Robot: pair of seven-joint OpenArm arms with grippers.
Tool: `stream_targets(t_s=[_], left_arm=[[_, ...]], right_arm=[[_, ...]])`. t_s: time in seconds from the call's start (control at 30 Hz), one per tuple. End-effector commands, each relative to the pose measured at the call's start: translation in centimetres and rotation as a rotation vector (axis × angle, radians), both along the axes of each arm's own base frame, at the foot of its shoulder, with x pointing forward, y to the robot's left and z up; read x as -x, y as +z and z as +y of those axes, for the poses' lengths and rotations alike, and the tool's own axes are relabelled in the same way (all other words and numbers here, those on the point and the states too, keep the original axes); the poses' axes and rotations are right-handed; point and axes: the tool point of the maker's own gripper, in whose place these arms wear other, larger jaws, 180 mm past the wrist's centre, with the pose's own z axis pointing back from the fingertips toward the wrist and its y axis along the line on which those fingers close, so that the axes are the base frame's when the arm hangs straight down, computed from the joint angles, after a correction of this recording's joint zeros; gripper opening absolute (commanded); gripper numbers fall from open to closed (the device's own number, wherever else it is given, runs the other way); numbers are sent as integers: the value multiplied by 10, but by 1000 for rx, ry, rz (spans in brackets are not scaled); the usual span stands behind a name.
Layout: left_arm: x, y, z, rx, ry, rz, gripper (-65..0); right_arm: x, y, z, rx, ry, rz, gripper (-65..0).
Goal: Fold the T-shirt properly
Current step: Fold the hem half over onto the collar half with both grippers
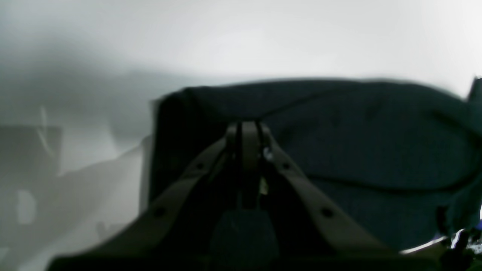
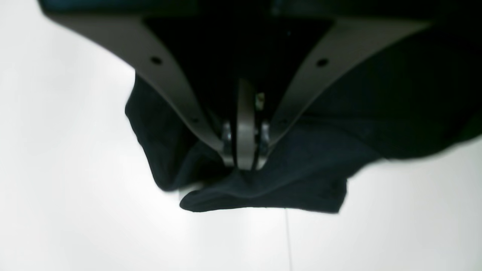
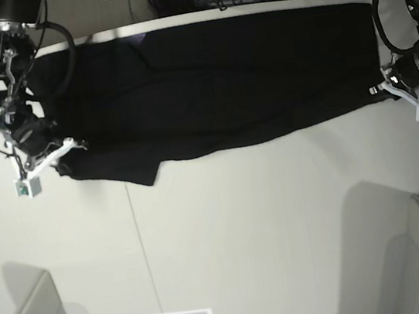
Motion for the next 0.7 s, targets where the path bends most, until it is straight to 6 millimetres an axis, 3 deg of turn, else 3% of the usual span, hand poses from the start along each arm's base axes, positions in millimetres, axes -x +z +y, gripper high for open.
stream_targets(t_s=[0.0, 0.17, 0.43, 0.67], left_arm=[[-4, 11, 5, -21, -12, -28, -650], [10, 8, 5, -33, -19, -6, -650], [30, 25, 18, -82, -1, -26, -650], [38, 26, 24, -94, 11, -15, -650]], right_arm=[[-4, 15, -1, -3, -8, -61, -650], [24, 14, -22, -5, -109, -46, -650], [54, 6, -20, 16, -104, 1, -650], [70, -1, -26, 23, -124, 38, -650]])
